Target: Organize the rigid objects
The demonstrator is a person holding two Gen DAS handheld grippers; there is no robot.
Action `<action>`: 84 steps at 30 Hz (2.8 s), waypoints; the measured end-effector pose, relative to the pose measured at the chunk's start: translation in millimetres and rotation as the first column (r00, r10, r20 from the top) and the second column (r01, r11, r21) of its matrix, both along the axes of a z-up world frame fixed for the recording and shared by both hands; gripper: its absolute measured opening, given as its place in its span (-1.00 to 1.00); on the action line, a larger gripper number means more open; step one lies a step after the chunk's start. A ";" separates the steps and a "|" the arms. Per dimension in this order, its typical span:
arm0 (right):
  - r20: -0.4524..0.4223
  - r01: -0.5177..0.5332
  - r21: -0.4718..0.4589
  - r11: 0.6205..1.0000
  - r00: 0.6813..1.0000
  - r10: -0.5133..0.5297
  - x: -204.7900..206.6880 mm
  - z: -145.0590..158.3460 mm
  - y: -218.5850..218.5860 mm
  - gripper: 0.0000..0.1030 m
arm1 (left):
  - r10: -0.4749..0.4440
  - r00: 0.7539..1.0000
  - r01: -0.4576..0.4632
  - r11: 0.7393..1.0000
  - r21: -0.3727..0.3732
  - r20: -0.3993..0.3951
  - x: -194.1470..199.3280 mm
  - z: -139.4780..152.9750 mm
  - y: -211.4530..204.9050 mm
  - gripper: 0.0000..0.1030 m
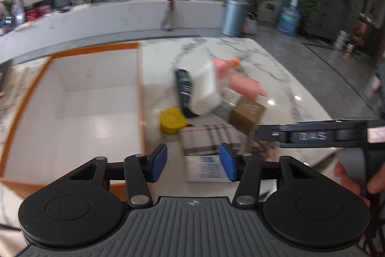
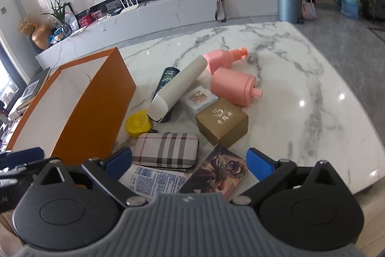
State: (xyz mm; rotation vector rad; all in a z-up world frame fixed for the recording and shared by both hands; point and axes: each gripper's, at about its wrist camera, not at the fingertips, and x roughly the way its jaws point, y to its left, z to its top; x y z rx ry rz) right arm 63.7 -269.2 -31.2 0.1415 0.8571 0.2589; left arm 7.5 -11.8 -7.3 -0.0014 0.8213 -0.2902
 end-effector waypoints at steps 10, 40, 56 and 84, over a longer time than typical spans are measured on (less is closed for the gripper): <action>-0.210 0.062 0.005 0.998 0.976 -0.060 26.6 -24.6 -5.4 0.50 | -0.140 0.981 0.140 0.990 -0.015 -0.137 39.2 -28.6 -30.7 -0.22; -0.334 0.255 0.012 0.967 0.912 -0.237 88.2 -76.9 -22.1 0.22 | -0.531 0.757 0.651 0.663 0.371 -0.380 123.0 -100.5 -102.1 0.58; -0.320 0.205 0.079 0.976 0.932 -0.170 90.7 -77.6 -20.8 0.45 | -0.452 0.782 0.590 0.759 0.275 -0.428 149.6 -114.4 -104.9 0.53; -0.311 0.108 0.041 0.993 0.946 -0.090 82.0 -70.1 -5.8 0.24 | -0.254 0.902 0.363 0.885 0.292 -0.350 115.8 -76.2 -86.6 -0.45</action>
